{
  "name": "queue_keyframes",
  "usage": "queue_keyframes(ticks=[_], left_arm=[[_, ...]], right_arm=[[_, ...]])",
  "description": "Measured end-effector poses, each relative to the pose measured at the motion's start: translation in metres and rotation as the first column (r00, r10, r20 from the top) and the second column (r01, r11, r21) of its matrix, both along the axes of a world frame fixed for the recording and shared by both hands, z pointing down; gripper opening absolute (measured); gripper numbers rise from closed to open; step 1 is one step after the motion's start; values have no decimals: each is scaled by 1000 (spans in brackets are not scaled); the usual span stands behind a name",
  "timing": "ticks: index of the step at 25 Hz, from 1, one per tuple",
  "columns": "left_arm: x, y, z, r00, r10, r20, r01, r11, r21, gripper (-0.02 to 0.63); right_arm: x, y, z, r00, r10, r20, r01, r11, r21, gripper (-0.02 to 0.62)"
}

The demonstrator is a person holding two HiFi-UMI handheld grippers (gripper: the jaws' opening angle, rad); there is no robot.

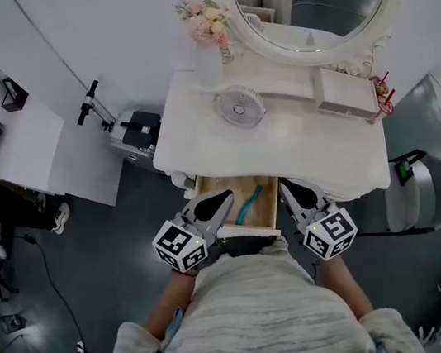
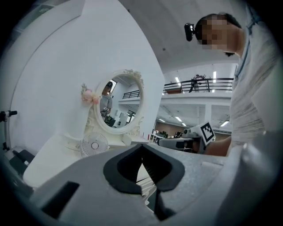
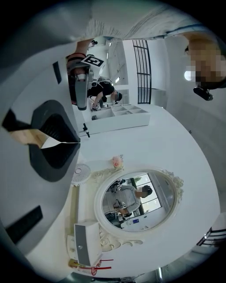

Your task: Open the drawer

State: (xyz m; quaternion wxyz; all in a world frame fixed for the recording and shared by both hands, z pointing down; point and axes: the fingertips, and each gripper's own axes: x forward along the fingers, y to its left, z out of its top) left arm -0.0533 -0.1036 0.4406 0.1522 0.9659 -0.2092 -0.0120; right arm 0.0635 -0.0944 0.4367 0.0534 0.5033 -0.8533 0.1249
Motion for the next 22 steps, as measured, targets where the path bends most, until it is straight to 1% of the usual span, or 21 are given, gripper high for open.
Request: queue_keyframes(ticks=[6, 10, 16, 19, 22], left_arm=[[-29, 8, -18, 999, -30, -40, 32, 998, 53, 14], [-50, 20, -24, 998, -32, -63, 37, 996, 77, 14], [-76, 29, -30, 995, -50, -81, 57, 994, 91, 14], [-89, 28, -33, 992, -71, -106, 80, 993, 87, 14], [-97, 27, -33, 991, -81, -111, 92, 991, 94, 14]], right_arm=[[-19, 12, -10, 999, 23, -45, -21, 999, 43, 9], [-36, 20, -17, 999, 29, -38, -26, 997, 69, 9], [-56, 31, -20, 999, 28, -25, -26, 996, 84, 9], [-62, 34, -19, 999, 37, -23, -35, 996, 85, 9], [-64, 37, -18, 999, 40, -21, -38, 996, 84, 9]])
